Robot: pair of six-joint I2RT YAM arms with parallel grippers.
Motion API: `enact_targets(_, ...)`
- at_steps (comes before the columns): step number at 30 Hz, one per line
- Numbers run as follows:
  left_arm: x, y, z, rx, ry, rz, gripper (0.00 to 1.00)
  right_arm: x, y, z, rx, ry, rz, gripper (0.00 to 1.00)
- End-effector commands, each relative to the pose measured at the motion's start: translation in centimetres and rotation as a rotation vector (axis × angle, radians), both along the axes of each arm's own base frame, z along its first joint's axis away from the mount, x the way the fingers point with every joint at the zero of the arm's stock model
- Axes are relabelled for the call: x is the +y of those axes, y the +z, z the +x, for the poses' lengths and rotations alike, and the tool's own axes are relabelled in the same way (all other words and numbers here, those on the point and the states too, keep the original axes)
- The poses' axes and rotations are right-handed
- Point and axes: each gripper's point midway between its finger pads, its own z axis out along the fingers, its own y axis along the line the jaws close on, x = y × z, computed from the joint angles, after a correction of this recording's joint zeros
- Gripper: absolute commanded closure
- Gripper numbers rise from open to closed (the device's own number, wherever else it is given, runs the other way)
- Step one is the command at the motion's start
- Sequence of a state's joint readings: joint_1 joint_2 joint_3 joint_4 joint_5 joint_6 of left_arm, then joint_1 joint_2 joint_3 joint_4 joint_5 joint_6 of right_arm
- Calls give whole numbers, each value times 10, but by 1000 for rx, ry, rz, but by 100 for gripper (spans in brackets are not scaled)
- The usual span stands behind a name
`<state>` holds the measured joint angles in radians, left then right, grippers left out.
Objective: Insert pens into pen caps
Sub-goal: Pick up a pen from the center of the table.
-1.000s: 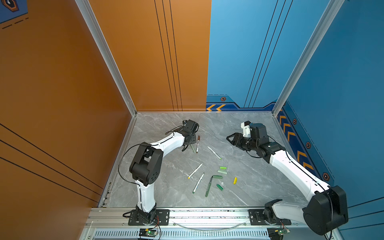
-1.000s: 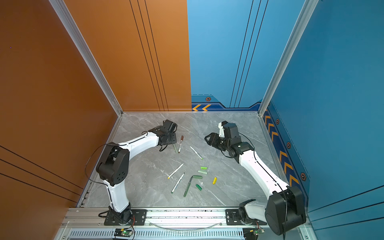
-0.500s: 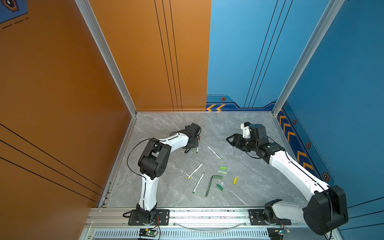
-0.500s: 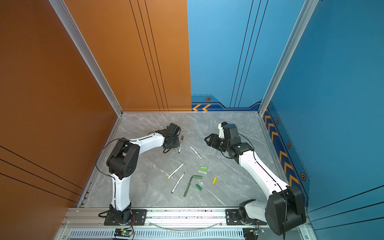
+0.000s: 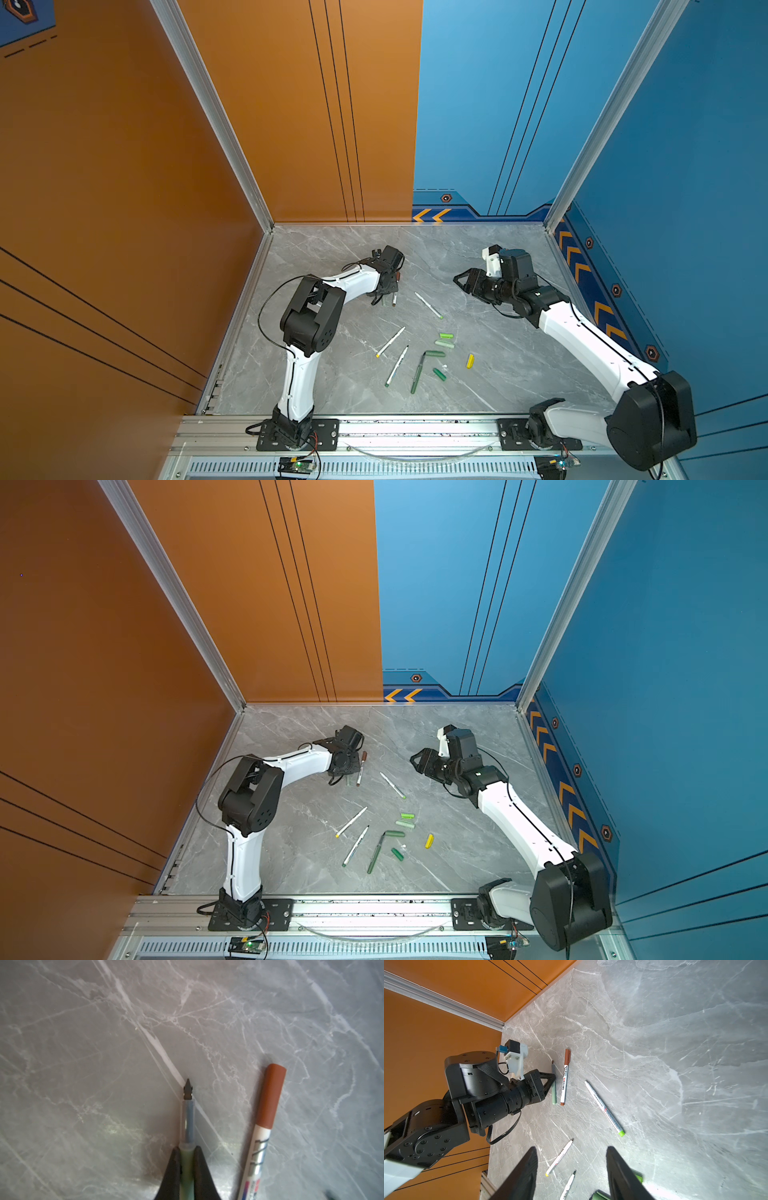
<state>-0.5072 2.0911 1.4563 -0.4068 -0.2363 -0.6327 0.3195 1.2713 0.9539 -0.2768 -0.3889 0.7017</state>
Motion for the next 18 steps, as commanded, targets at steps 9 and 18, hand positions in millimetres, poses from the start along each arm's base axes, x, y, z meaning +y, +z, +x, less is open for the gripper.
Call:
enact_targets(9,-2,74,-1,-148,-154,-77,100,-3,14,2,-52,-10,4,45)
enact_targets(18,-74,141,-47,-171,-559,-423,100,47,40,4,-117,122,92,42)
